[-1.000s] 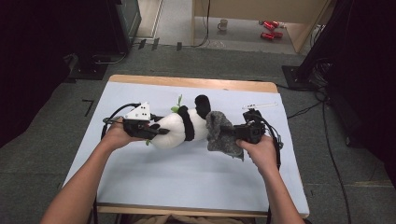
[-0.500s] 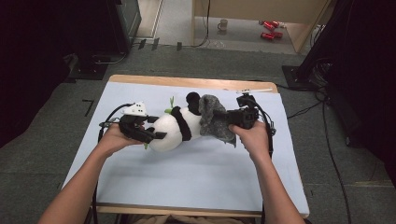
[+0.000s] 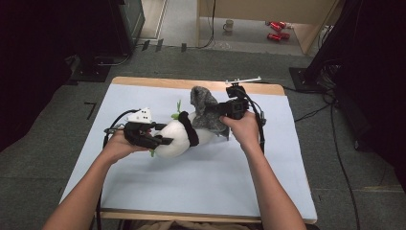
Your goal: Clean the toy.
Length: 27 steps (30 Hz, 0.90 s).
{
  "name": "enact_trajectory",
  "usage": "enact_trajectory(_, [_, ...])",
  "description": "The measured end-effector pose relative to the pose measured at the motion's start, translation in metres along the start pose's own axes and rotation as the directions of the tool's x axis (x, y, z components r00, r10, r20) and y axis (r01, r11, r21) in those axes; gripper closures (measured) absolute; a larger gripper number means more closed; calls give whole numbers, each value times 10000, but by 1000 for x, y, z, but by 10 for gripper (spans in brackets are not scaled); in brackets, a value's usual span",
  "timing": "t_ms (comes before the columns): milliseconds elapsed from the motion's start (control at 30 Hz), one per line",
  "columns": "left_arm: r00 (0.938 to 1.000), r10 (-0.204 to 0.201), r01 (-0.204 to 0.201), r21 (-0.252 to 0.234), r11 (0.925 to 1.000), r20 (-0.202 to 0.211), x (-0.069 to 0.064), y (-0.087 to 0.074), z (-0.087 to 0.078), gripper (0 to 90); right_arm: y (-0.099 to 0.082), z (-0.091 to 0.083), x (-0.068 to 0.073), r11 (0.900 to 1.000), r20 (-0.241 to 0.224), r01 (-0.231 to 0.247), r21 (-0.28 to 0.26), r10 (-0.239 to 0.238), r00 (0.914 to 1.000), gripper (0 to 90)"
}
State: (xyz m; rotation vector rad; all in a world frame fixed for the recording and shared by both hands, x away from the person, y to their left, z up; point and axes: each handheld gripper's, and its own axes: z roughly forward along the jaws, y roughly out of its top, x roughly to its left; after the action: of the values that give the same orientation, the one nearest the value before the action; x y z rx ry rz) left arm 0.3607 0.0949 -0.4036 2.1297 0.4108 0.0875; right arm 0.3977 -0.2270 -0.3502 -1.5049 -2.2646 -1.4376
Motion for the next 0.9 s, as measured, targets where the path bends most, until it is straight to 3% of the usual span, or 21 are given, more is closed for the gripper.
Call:
enact_trajectory(167, [9995, -309, 309, 32, 9995, -60, 0, 1, -1, 339, 0, 9, -2, 9991, 481, 236, 344, -253, 9985, 770])
enact_trajectory(233, [9975, -702, 702, -20, 9975, 0, 0, 1, -5, 305, 0, 9, -2, 9984, 604, 262, 496, -292, 9977, 771])
enact_trajectory(300, [9886, -1487, 1491, -174, 9887, 241, 1, -2, -9, 278, 0, 8, -3, 9981, 818, 256, 558, -301, 9962, 771])
enact_trajectory(333, [9770, -2068, 2076, -86, 9782, 522, 1, -5, -11, 251, -1, 7, -4, 9980, 868, 258, 581, -308, 9957, 771])
enact_trajectory(367, [9690, -2405, 2406, 38, 9706, 572, 1, -9, -12, 223, -1, 6, -5, 9980, 873, 249, 576, -299, 9957, 771])
enact_trajectory(433, [9631, -2683, 2679, 172, 9633, 229, -1, -16, -10, 200, -4, 4, -6, 9982, 708, 157, 582, -198, 9973, 771])
enact_trajectory(467, [9570, -2899, 2898, 133, 9570, 123, -1, -20, -8, 191, -5, 3, -6, 9982, 674, 162, 574, -200, 9975, 771])
enact_trajectory(600, [9510, -3088, 3085, -245, 9509, -125, -1, -28, -2, 203, -10, 0, -4, 9981, 567, 217, 576, -250, 9981, 771])
enact_trajectory(667, [9600, -2791, 2786, -241, 9601, -240, -3, -29, 0, 294, -12, -1, -4, 9984, 544, 198, 522, -226, 9983, 771])
enact_trajectory(700, [9711, -2362, 2355, -244, 9716, -349, -6, -29, 0, 374, -13, -2, -4, 9984, 520, 160, 547, -189, 9985, 771])
enact_trajectory(767, [9827, -1691, 1681, -189, 9856, -753, -10, -26, -1, 531, -15, -4, -4, 9986, 448, 85, 520, -108, 9989, 771])
enact_trajectory(833, [9864, -1165, 1149, -207, 9932, -1159, -12, -23, -1, 636, -16, -7, -4, 9989, 370, 28, 468, -45, 9993, 770])
enact_trajectory(900, [9877, -856, 818, -338, 9961, -1309, -10, -22, -2, 696, -16, -11, -4, 9990, 296, -52, 445, 39, 9996, 769])
